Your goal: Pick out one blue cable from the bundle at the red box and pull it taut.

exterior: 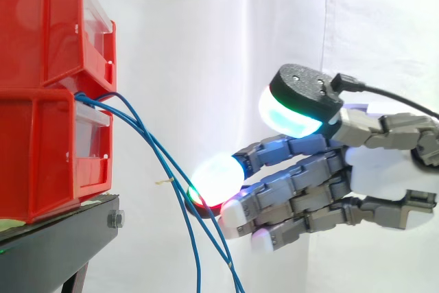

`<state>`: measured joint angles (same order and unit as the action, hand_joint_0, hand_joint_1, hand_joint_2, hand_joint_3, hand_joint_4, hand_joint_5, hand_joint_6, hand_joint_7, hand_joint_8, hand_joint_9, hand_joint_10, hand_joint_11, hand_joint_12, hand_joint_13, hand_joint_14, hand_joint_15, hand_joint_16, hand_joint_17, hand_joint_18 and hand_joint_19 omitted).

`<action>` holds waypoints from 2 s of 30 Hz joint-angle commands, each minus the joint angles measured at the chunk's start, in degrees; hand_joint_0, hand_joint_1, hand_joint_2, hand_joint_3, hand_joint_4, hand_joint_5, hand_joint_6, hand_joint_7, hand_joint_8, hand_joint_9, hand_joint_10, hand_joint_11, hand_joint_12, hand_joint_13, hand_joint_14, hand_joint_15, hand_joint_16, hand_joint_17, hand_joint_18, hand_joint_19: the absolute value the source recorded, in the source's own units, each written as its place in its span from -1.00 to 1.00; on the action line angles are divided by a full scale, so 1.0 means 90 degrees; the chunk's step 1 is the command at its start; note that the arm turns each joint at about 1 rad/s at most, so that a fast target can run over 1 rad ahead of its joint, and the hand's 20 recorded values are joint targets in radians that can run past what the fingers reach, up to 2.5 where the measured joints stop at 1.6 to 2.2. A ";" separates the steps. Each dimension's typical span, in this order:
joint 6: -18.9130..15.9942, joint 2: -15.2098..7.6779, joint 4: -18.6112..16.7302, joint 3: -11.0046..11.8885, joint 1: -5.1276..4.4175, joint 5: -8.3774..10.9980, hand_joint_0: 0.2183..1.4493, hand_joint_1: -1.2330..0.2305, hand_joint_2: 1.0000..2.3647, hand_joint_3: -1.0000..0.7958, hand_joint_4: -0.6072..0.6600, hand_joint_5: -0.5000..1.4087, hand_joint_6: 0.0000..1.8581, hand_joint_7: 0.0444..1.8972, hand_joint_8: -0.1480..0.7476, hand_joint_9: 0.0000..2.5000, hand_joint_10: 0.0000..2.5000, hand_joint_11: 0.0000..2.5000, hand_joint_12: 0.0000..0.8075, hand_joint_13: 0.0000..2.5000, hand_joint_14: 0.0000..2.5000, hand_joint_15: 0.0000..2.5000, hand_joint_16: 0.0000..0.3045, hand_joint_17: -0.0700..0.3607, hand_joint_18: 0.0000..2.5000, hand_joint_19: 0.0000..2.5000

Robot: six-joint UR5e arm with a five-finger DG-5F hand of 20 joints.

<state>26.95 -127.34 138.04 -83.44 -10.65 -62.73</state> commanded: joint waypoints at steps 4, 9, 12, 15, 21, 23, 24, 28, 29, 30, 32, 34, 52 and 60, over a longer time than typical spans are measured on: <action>0.0004 -0.0148 -0.0064 0.0179 0.0021 -0.0061 -0.39 -0.11 -0.99 -0.37 0.43 -0.64 -0.46 -0.26 0.01 -0.38 -0.99 -0.77 0.00 -0.56 -0.99 -0.83 -0.61 -0.05 -0.66 -0.57; -0.0035 -0.0187 -0.0045 0.0179 0.0051 -0.0061 -0.39 -0.10 -0.99 -0.37 0.44 -0.64 -0.46 -0.25 0.02 -0.38 -0.99 -0.77 0.00 -0.56 -0.99 -0.82 -0.61 -0.05 -0.66 -0.57; -0.0113 -0.0226 -0.0064 0.0179 0.0080 -0.0091 -0.39 -0.10 -0.99 -0.37 0.44 -0.64 -0.46 -0.25 0.01 -0.38 -0.99 -0.77 0.00 -0.56 -0.99 -0.82 -0.61 -0.05 -0.65 -0.57; -0.0230 -0.0402 -0.0182 0.0228 0.0100 -0.0188 -0.39 -0.11 -0.99 -0.37 0.44 -0.64 -0.46 -0.25 0.01 -0.38 -0.99 -0.77 0.00 -0.56 -0.99 -0.82 -0.61 -0.05 -0.65 -0.57; -0.0318 -0.0539 -0.0289 0.0316 0.0041 -0.0276 -0.39 -0.11 -0.99 -0.37 0.45 -0.64 -0.46 -0.24 0.01 -0.38 -0.99 -0.77 0.00 -0.56 -0.99 -0.82 -0.61 -0.05 -0.64 -0.57; -0.0269 -0.0568 -0.0299 0.0404 0.0041 -0.0364 -0.39 -0.11 -0.99 -0.38 0.44 -0.64 -0.46 -0.23 0.01 -0.38 -0.99 -0.77 0.01 -0.56 -0.99 -0.82 -0.61 -0.05 -0.64 -0.57; -0.0289 -0.0685 -0.0338 0.0511 0.0051 -0.0432 -0.39 -0.11 -0.99 -0.37 0.44 -0.64 -0.46 -0.23 0.02 -0.38 -0.99 -0.77 0.01 -0.56 -0.99 -0.82 -0.61 -0.05 -0.64 -0.57; -0.0357 -0.0930 -0.0318 0.0902 0.0051 -0.0618 -0.39 -0.11 -0.99 -0.38 0.45 -0.64 -0.46 -0.22 0.01 -0.38 -0.99 -0.77 0.01 -0.56 -0.99 -0.82 -0.61 -0.05 -0.64 -0.56; -0.0396 -0.0949 -0.0328 0.0922 0.0041 -0.0657 -0.39 -0.11 -0.99 -0.37 0.45 -0.64 -0.46 -0.22 0.01 -0.38 -0.99 -0.77 0.01 -0.56 -0.99 -0.82 -0.61 -0.05 -0.63 -0.56; -0.0416 -0.0949 -0.0328 0.0912 0.0021 -0.0676 -0.39 -0.11 -0.99 -0.37 0.45 -0.64 -0.46 -0.22 0.01 -0.38 -0.99 -0.77 0.01 -0.55 -0.99 -0.82 -0.61 -0.05 -0.63 -0.56; -0.0455 -0.0949 -0.0289 0.0912 0.0012 -0.0774 -0.38 -0.11 -0.99 -0.38 0.45 -0.63 -0.46 -0.21 0.01 -0.38 -0.99 -0.77 0.01 -0.55 -0.99 -0.82 -0.61 -0.05 -0.63 -0.56; -0.0514 -0.0949 -0.0289 0.0912 0.0012 -0.0862 -0.38 -0.11 -0.99 -0.38 0.45 -0.63 -0.46 -0.20 0.01 -0.38 -0.99 -0.77 0.00 -0.55 -0.99 -0.82 -0.61 -0.05 -0.63 -0.56; -0.0875 -0.0949 -0.0279 0.0912 0.0100 -0.1301 -0.37 -0.10 -0.99 -0.35 0.46 -0.61 -0.46 -0.06 0.01 -0.36 -0.99 -0.75 0.01 -0.54 -0.99 -0.81 -0.61 -0.05 -0.62 -0.55; -0.0894 -0.0949 -0.0299 0.0912 0.0139 -0.1311 -0.34 -0.08 -0.99 -0.31 0.40 -0.59 -0.46 0.06 0.01 -0.36 -0.99 -0.74 0.01 -0.54 -0.99 -0.80 -0.61 -0.06 -0.62 -0.55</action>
<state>18.92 -135.88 135.47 -75.29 -9.48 -74.51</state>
